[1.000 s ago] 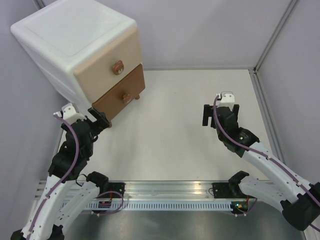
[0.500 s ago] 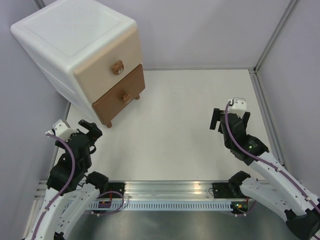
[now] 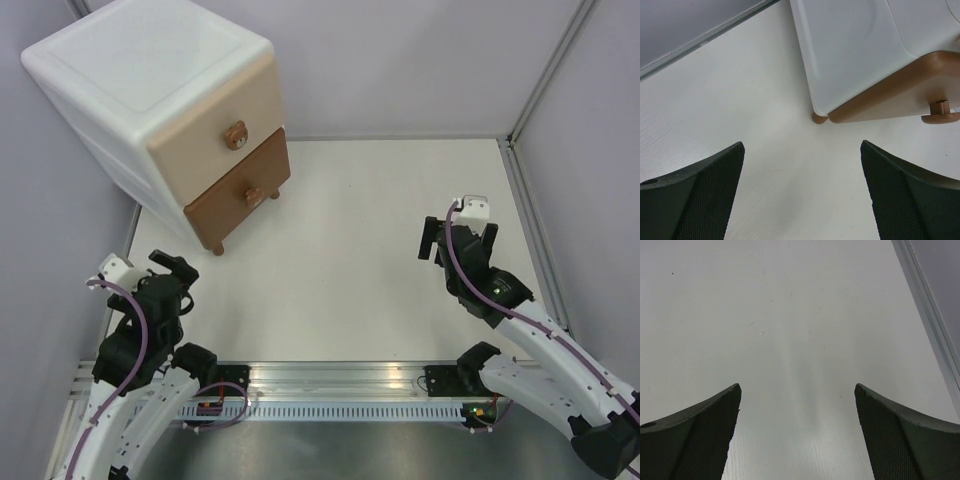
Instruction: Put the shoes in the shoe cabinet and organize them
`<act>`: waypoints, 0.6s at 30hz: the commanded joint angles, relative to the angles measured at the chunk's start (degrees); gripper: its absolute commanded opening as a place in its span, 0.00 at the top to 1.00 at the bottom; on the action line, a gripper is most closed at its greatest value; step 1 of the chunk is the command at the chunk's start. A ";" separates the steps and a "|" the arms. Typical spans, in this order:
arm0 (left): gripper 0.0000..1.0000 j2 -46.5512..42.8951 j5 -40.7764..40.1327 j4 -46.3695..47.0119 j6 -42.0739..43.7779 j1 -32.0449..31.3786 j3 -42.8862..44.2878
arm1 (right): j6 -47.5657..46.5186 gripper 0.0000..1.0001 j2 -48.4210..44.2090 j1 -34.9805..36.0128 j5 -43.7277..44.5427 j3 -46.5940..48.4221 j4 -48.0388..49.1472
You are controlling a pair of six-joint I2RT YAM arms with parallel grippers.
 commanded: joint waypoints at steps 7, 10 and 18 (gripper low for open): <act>0.00 -0.33 -2.23 -1.35 -4.08 0.19 -0.35 | -0.14 0.02 1.25 -0.16 1.39 0.46 2.32; 0.00 -0.50 -2.40 -1.61 -4.51 0.11 -0.35 | -0.32 0.02 1.42 -0.08 1.30 0.37 2.67; 0.00 -0.50 -2.75 -1.62 -5.66 0.19 -0.44 | -0.49 0.02 2.21 -0.16 1.30 0.37 3.64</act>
